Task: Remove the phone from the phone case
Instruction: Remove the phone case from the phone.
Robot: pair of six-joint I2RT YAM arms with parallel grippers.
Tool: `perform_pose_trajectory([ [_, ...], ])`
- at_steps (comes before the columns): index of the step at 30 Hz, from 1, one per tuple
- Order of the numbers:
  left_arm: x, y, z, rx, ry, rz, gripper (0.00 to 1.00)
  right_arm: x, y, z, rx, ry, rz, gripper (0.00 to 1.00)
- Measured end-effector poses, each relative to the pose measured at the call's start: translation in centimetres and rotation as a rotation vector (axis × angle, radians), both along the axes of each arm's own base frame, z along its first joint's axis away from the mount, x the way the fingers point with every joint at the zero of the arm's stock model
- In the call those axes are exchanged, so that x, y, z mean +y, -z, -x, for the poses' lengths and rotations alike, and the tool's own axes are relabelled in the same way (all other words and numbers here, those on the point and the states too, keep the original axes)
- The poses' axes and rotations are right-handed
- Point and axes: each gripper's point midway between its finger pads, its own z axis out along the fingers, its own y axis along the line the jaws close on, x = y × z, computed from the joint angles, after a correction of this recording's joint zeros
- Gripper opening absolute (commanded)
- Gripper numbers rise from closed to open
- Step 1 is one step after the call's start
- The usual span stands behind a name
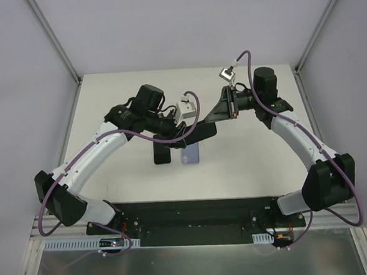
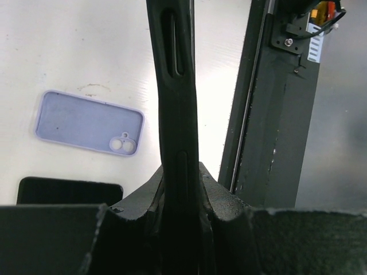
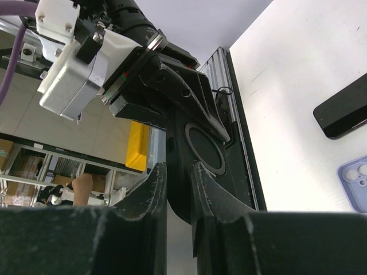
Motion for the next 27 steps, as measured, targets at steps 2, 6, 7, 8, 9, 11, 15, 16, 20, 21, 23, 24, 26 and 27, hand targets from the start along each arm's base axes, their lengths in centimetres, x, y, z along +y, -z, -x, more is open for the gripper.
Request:
perform_pose_trajectory([
  [2,0.1,0.1,-0.2,-0.007,-0.010,-0.009,0.00,0.1,0.2,-0.2,0.013,0.002,0.002,0.00],
  [6,0.2,0.3,-0.5,-0.022,-0.026,-0.028,0.00,0.1,0.6,-0.6,0.051,0.006,0.008,0.00],
  [7,0.3,0.3,-0.5,-0.025,-0.031,-0.034,0.00,0.2,0.6,-0.7,0.060,0.007,0.010,0.00],
  [8,0.4,0.3,-0.6,-0.027,-0.035,-0.039,0.00,0.2,0.7,-0.8,0.066,0.007,0.011,0.00],
  [9,0.4,0.3,-0.6,-0.029,-0.037,-0.045,0.00,0.2,0.7,-0.8,0.075,0.007,0.012,0.00],
  [11,0.5,0.2,-0.7,-0.040,-0.046,-0.055,0.00,0.3,0.8,-1.0,0.086,0.008,0.013,0.00],
  [15,0.6,0.2,-0.8,-0.050,-0.057,-0.070,0.00,0.4,0.8,-1.3,0.108,0.010,0.016,0.00],
  [16,0.6,0.2,-0.8,-0.055,-0.059,-0.073,0.00,0.4,0.9,-1.3,0.115,0.009,0.017,0.00],
  [20,0.6,0.3,-0.9,-0.068,-0.067,-0.087,0.00,0.4,1.1,-1.6,0.145,0.012,0.022,0.00],
  [21,0.6,0.3,-1.0,-0.070,-0.069,-0.090,0.00,0.5,1.2,-1.8,0.155,0.012,0.024,0.00],
  [23,0.7,0.4,-1.1,-0.076,-0.076,-0.097,0.00,0.6,1.3,-2.0,0.167,0.012,0.026,0.00],
  [24,0.7,0.4,-1.2,-0.078,-0.078,-0.099,0.00,0.6,1.4,-2.1,0.171,0.011,0.027,0.00],
  [26,0.8,0.4,-1.2,-0.080,-0.082,-0.101,0.00,0.6,1.4,-2.3,0.181,0.008,0.028,0.00],
  [27,0.8,0.4,-1.2,-0.080,-0.082,-0.102,0.00,0.7,1.5,-2.3,0.187,0.006,0.029,0.00],
])
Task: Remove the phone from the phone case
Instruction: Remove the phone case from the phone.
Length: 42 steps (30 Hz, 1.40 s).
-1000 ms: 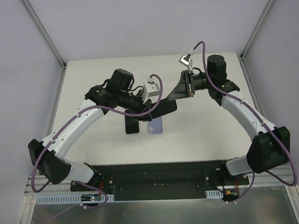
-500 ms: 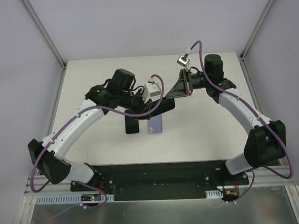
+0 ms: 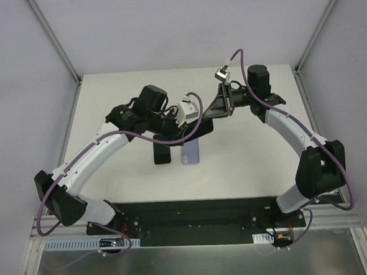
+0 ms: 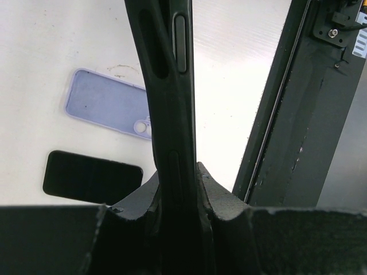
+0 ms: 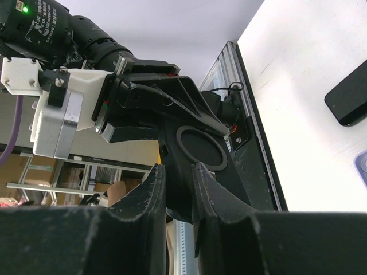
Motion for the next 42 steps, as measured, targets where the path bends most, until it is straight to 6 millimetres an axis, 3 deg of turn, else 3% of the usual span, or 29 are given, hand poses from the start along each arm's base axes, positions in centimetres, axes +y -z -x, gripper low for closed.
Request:
perform_pose_trajectory([
  [14,0.0,0.2,0.3,-0.002,0.001,-0.020,0.00,0.3,0.8,-0.7,0.095,-0.018,0.026,0.00],
  [32,0.9,0.7,1.5,0.048,0.011,-0.069,0.00,1.2,2.1,0.2,0.156,-0.104,0.032,0.00],
  [38,0.9,0.7,1.8,0.063,0.016,-0.062,0.00,0.9,2.0,0.6,0.079,-0.097,0.045,0.26],
  [40,0.8,0.4,1.9,0.083,0.023,-0.036,0.00,0.6,1.6,1.0,0.033,-0.083,0.051,0.43],
  [42,0.8,0.1,1.7,0.101,0.028,-0.004,0.00,0.3,1.0,1.0,-0.035,-0.044,0.068,0.49],
])
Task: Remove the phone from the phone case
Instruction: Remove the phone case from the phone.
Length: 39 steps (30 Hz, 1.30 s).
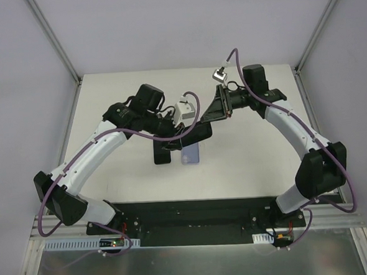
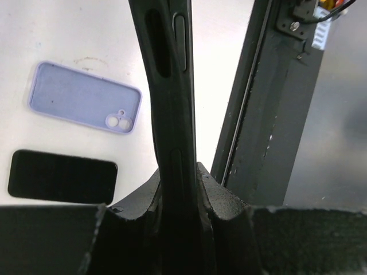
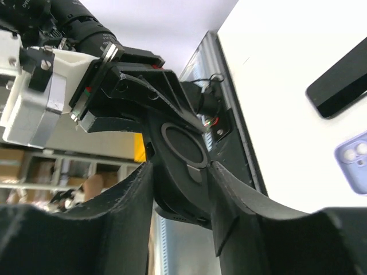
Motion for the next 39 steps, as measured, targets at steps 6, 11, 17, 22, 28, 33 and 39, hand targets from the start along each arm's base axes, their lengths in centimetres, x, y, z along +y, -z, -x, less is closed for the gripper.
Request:
perform_pose_trajectory([
  [6,-0.3,-1.5,-0.6,0.024,0.021,0.123,0.00,-0.8,-1.5,-0.6,-0.155,0.103,0.033,0.57],
  [11,0.1,-2.6,-0.6,0.033,0.030,0.193,0.00,-1.9,-3.2,-0.7,-0.259,0.160,0.046,0.60],
  [17,0.8,-4.9,-0.6,0.007,0.029,0.281,0.00,-3.4,-4.4,0.9,-0.391,0.165,0.058,0.62],
  [22,0.9,-5.9,-0.7,0.018,0.033,0.330,0.00,-3.9,-4.6,3.2,-0.492,0.117,0.062,0.62],
  [28,1.0,-6.7,-0.2,0.072,0.050,0.380,0.00,-2.6,-2.8,6.3,-0.559,-0.013,0.099,0.60],
  [33,0.7,-7.0,0.5,0.128,0.084,0.412,0.00,-1.7,-1.5,7.5,-0.618,-0.088,0.125,0.59],
  [39,0.5,-7.5,1.2,0.152,0.119,0.441,0.00,-1.7,-0.9,6.9,-0.673,-0.088,0.153,0.57],
])
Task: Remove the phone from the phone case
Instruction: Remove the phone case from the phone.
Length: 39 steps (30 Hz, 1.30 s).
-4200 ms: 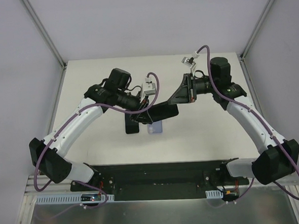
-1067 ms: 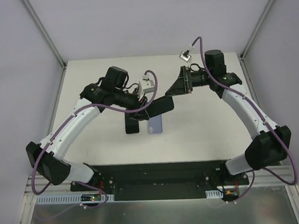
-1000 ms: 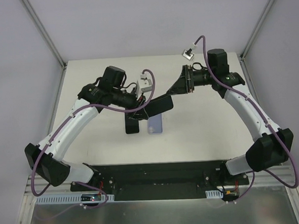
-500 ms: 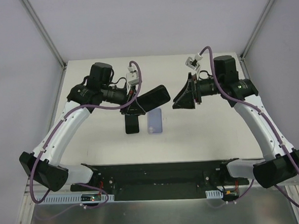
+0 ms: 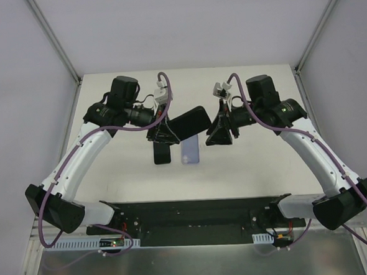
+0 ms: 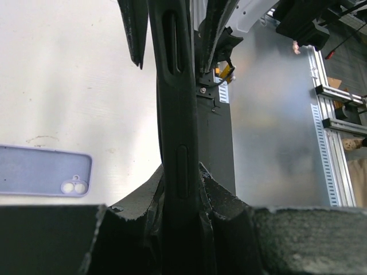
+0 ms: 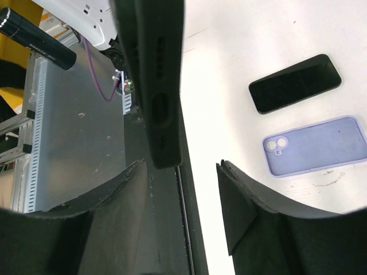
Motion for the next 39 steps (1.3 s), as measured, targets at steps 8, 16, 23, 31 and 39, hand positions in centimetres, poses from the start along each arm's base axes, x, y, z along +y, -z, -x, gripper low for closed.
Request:
perform_pose_trajectory([
  [8,-0.1,-0.2,0.4,0.009,0.022,0.016,0.00,0.2,-0.2,-0.7,-0.032,0.015,-0.006,0.57],
  [16,0.0,0.8,0.5,0.032,0.022,0.005,0.00,0.4,-0.7,-0.7,-0.018,0.019,-0.026,0.53],
  [23,0.0,0.7,0.5,0.032,0.023,0.006,0.00,0.7,-1.2,-0.7,-0.013,0.015,-0.048,0.38],
  [31,0.0,0.9,0.5,0.038,0.027,0.012,0.00,1.0,-1.7,-0.2,0.022,-0.005,-0.073,0.00],
  [39,-0.3,0.7,0.5,0.129,0.033,0.045,0.00,1.1,-2.4,0.4,0.032,-0.037,-0.063,0.00],
])
